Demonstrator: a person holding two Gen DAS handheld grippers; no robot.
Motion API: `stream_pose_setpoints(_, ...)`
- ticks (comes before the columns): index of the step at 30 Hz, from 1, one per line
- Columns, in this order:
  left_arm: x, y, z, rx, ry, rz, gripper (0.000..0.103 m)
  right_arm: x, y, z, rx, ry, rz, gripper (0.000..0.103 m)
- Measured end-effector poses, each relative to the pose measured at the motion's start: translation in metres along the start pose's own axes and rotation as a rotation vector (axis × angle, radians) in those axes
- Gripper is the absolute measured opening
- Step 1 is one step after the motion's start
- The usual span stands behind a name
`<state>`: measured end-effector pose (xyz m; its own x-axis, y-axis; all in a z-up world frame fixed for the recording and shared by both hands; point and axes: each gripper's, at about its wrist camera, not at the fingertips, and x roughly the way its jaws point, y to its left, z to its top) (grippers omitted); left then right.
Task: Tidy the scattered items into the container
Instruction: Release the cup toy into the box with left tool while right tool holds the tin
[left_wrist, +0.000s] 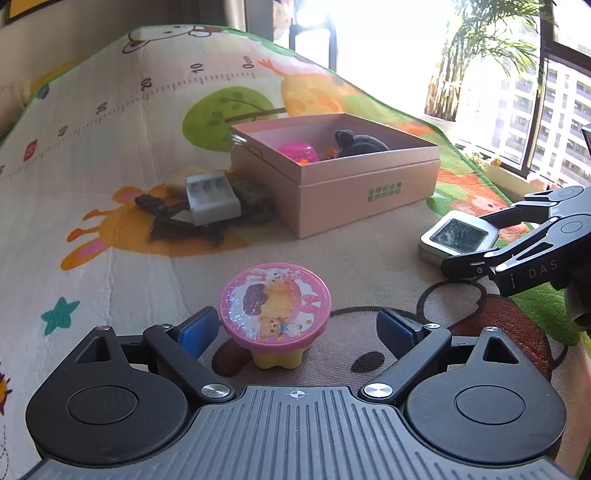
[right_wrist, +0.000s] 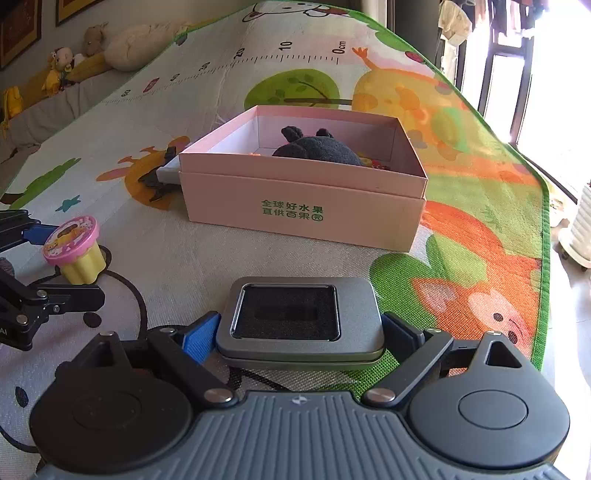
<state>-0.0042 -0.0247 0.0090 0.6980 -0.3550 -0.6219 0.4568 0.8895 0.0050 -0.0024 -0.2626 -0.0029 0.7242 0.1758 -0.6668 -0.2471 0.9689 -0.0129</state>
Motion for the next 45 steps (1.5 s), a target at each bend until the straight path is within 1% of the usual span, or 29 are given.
stream_pose_setpoints(1, 0.000, 0.001, 0.000, -0.002, 0.006, 0.005, 0.090, -0.002, 0.003, 0.000, -0.006, -0.005, 0.008, 0.092)
stream_pose_setpoints(2, 0.000, 0.003, -0.001, -0.003, 0.011, 0.014, 0.084, -0.004, 0.005, 0.000, -0.008, -0.008, 0.017, 0.092)
stream_pose_setpoints(3, -0.001, 0.005, -0.001, -0.008, 0.013, 0.020, 0.079, -0.005, 0.008, -0.001, -0.011, -0.010, 0.023, 0.092)
stream_pose_setpoints(4, -0.001, 0.006, -0.001, -0.014, 0.012, 0.022, 0.078, -0.007, 0.011, -0.003, -0.018, -0.009, 0.026, 0.092)
stream_pose_setpoints(7, -0.003, 0.011, -0.001, -0.033, 0.004, 0.027, 0.067, -0.008, 0.017, -0.008, -0.049, 0.001, 0.014, 0.092)
stream_pose_setpoints(8, -0.003, 0.011, -0.001, -0.037, 0.005, 0.027, 0.061, -0.008, 0.018, -0.009, -0.058, 0.001, 0.008, 0.092)
stream_pose_setpoints(9, -0.002, 0.012, 0.000, -0.041, 0.007, 0.025, 0.058, -0.009, 0.019, -0.010, -0.065, -0.001, 0.005, 0.092)
stream_pose_setpoints(11, -0.002, 0.012, 0.000, -0.042, 0.007, 0.021, 0.056, -0.011, 0.019, -0.010, -0.075, -0.004, 0.000, 0.092)
stream_pose_setpoints(12, -0.002, 0.012, 0.000, -0.040, 0.008, 0.020, 0.052, -0.012, 0.019, -0.010, -0.079, -0.004, -0.002, 0.092)
stream_pose_setpoints(14, -0.001, 0.010, 0.000, -0.034, 0.010, 0.014, 0.050, -0.011, 0.019, -0.010, -0.088, -0.010, -0.013, 0.094)
stream_pose_setpoints(16, -0.001, 0.009, -0.001, -0.032, 0.010, 0.012, 0.049, -0.010, 0.019, -0.010, -0.091, -0.014, -0.018, 0.099)
stream_pose_setpoints(20, 0.000, 0.009, -0.001, -0.036, 0.012, 0.009, 0.049, -0.005, 0.019, -0.009, -0.073, -0.015, -0.002, 0.099)
stream_pose_setpoints(21, -0.001, 0.009, -0.002, -0.034, 0.011, 0.006, 0.050, -0.005, 0.019, -0.009, -0.074, -0.015, 0.001, 0.096)
stream_pose_setpoints(23, -0.002, 0.009, -0.002, -0.032, 0.008, 0.005, 0.053, -0.005, 0.021, -0.008, -0.080, -0.015, 0.000, 0.095)
stream_pose_setpoints(25, -0.006, 0.009, -0.003, -0.033, -0.007, 0.007, 0.067, -0.006, 0.023, -0.009, -0.099, -0.022, -0.006, 0.095)
stream_pose_setpoints(26, -0.008, 0.010, -0.005, -0.035, -0.015, 0.005, 0.084, -0.006, 0.023, -0.010, -0.106, -0.030, -0.007, 0.095)
stream_pose_setpoints(27, -0.010, 0.010, -0.007, -0.040, -0.022, 0.008, 0.096, -0.006, 0.022, -0.012, -0.102, -0.036, -0.006, 0.096)
stream_pose_setpoints(28, -0.011, 0.010, -0.009, -0.042, -0.024, 0.017, 0.096, -0.004, 0.020, -0.013, -0.084, -0.039, -0.006, 0.099)
stream_pose_setpoints(31, -0.009, 0.011, -0.012, -0.046, 0.001, 0.016, 0.096, -0.001, 0.012, -0.013, -0.034, -0.030, 0.020, 0.101)
stream_pose_setpoints(34, -0.003, 0.016, -0.009, -0.090, 0.024, 0.015, 0.099, 0.000, 0.010, -0.013, -0.016, -0.022, 0.029, 0.102)
stream_pose_setpoints(36, -0.002, 0.017, -0.009, -0.101, 0.034, 0.009, 0.103, 0.000, 0.009, -0.013, -0.021, -0.025, 0.024, 0.102)
stream_pose_setpoints(38, -0.001, 0.014, -0.010, -0.082, 0.043, 0.017, 0.103, 0.000, 0.009, -0.013, -0.021, -0.027, 0.023, 0.102)
stream_pose_setpoints(41, 0.001, 0.006, -0.010, -0.027, 0.068, 0.046, 0.103, 0.000, 0.009, -0.013, -0.015, -0.026, 0.026, 0.102)
stream_pose_setpoints(42, 0.000, 0.006, -0.010, -0.031, 0.071, 0.049, 0.103, 0.000, 0.009, -0.013, -0.016, -0.026, 0.026, 0.102)
stream_pose_setpoints(44, 0.000, 0.005, -0.009, -0.029, 0.066, 0.052, 0.103, 0.000, 0.009, -0.013, -0.016, -0.026, 0.026, 0.102)
stream_pose_setpoints(45, -0.002, 0.005, -0.009, -0.031, 0.048, 0.054, 0.103, 0.000, 0.008, -0.013, -0.016, -0.026, 0.026, 0.102)
